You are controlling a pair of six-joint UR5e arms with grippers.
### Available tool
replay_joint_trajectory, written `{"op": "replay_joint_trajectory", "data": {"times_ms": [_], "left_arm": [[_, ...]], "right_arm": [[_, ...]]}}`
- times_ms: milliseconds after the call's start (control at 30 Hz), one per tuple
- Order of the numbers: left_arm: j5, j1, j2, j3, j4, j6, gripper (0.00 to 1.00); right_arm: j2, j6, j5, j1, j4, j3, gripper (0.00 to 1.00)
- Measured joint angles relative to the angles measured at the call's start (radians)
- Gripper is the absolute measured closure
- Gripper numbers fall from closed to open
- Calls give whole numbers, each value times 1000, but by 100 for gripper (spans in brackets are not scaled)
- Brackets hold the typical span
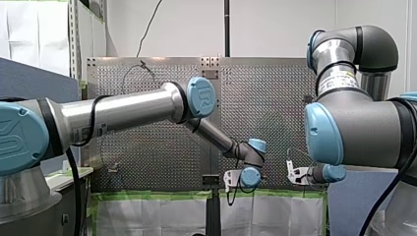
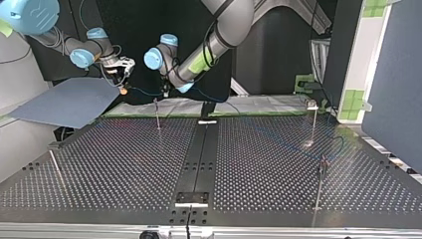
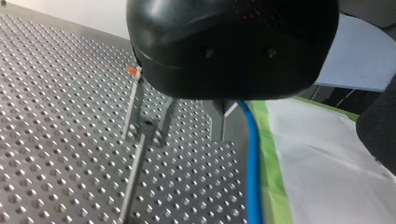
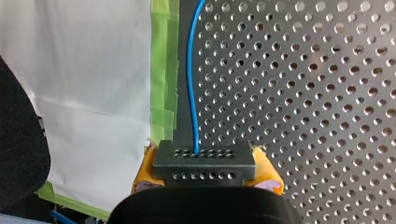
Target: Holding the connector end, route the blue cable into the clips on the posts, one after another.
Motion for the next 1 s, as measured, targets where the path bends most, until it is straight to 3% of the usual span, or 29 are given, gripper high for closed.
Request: {"op": "replay_joint_trajectory", "data": {"times_ms": [200,333,600,900,1000], "left_arm": [[-20,-15,25,0,-1,-1,100],[-28,-20,31,0,-3,-2,100],[-25,-23,32,0,0,-5,100],[34,6,31,0,12,-7,100],[47,19,30,0,18,-8,100]], "right_arm": [[-23,-24,-30,-8,16,7,100],[-55,-13,-40,-11,19,13,100],[-79,47,-44,-14,-7,13,100],[-78,136,-74,-3,-81,12,100],[-78,154,-77,-3,-96,12,100]]}}
